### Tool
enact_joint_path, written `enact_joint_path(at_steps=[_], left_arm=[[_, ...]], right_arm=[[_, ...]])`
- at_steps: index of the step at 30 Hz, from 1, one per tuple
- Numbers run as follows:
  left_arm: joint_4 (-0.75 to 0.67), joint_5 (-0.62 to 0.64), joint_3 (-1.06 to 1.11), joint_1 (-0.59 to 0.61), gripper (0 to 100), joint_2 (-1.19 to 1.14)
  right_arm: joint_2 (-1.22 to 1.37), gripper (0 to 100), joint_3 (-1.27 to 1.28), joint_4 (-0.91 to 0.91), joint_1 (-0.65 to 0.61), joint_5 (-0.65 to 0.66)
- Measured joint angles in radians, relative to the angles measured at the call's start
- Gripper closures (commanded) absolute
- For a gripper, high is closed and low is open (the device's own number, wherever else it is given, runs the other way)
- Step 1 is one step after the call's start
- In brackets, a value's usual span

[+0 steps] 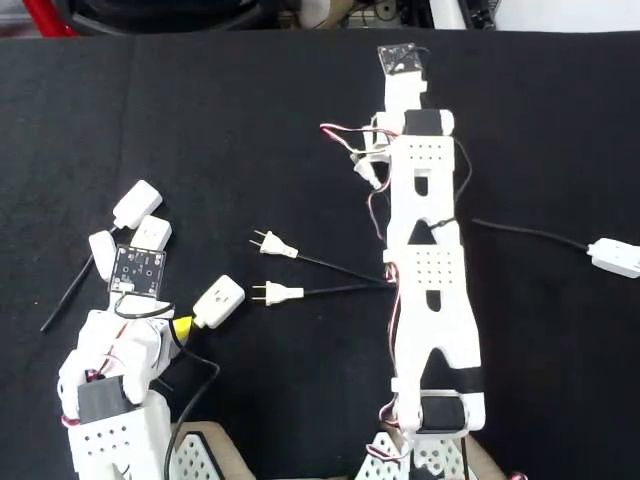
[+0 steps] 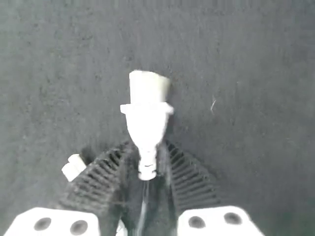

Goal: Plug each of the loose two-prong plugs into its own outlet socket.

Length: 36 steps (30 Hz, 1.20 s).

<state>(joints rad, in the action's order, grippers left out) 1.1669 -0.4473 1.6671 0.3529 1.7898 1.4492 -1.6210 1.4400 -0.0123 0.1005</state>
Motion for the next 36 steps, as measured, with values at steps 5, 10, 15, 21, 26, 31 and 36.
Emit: enact_joint_path(at_steps=[5,10,15,21,26,31,36], left_arm=[[0.000,0.000,0.000,0.000,68,0.000],[0.000,0.000,0.000,0.000,68,0.000],[0.000,0.000,0.000,0.000,68,0.000],[0.000,0.000,0.000,0.000,68,0.000],[0.000,0.000,0.000,0.000,68,0.000],[0.000,0.000,0.000,0.000,68,0.000],[0.000,0.000,0.000,0.000,68,0.000]], right_arm=[[0.009,97.5,0.000,-0.006,0.000,0.000],[0.008,98.6,0.000,-0.006,0.005,0.014],[-0.074,98.6,0.000,0.072,0.005,0.173],[-0.235,98.6,0.000,0.242,0.005,0.446],[-0.319,98.6,0.009,0.288,0.005,0.697],[-0.437,98.6,0.196,0.288,-0.009,0.839],[-0.657,98.6,0.605,0.288,-0.150,0.957]])
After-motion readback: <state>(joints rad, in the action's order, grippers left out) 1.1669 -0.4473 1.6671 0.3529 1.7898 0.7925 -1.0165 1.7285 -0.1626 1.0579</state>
